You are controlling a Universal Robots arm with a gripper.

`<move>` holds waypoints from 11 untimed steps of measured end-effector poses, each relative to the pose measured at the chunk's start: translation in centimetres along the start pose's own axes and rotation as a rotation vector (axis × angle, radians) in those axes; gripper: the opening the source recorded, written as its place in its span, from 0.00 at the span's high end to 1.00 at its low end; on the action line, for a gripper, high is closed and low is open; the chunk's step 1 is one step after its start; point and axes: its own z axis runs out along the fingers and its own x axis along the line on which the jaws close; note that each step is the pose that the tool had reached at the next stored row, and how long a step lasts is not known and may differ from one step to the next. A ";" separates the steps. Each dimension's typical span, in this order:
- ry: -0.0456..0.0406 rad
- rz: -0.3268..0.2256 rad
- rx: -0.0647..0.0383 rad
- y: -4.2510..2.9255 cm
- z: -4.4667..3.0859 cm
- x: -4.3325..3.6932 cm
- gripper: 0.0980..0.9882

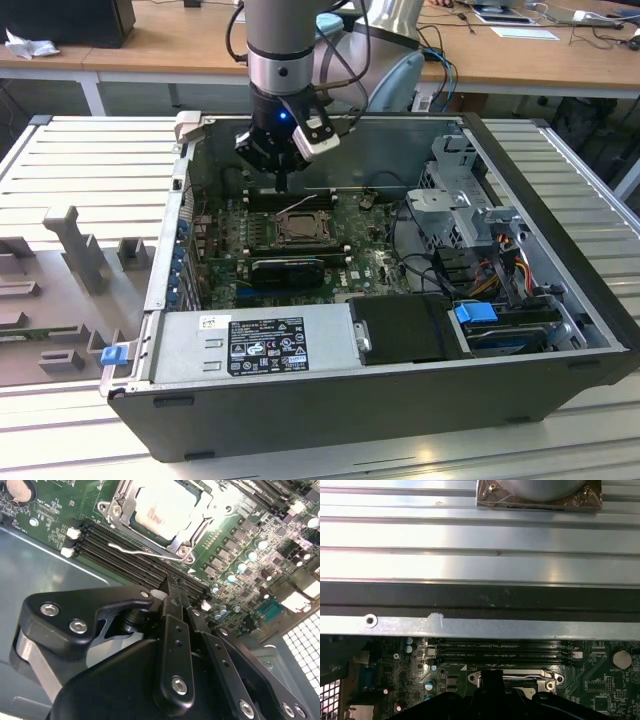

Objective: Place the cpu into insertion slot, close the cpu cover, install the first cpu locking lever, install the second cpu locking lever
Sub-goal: 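Install the first cpu locking lever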

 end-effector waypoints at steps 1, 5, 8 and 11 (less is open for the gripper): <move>0.0001 0.000 -0.005 -0.02 0.08 -0.10 0.99; 0.0013 -0.014 -0.011 -0.08 0.74 -0.58 0.99; 0.0017 -0.022 -0.011 -0.12 1.15 -0.81 0.99; 0.0016 -0.023 -0.011 -0.14 1.26 -0.91 0.99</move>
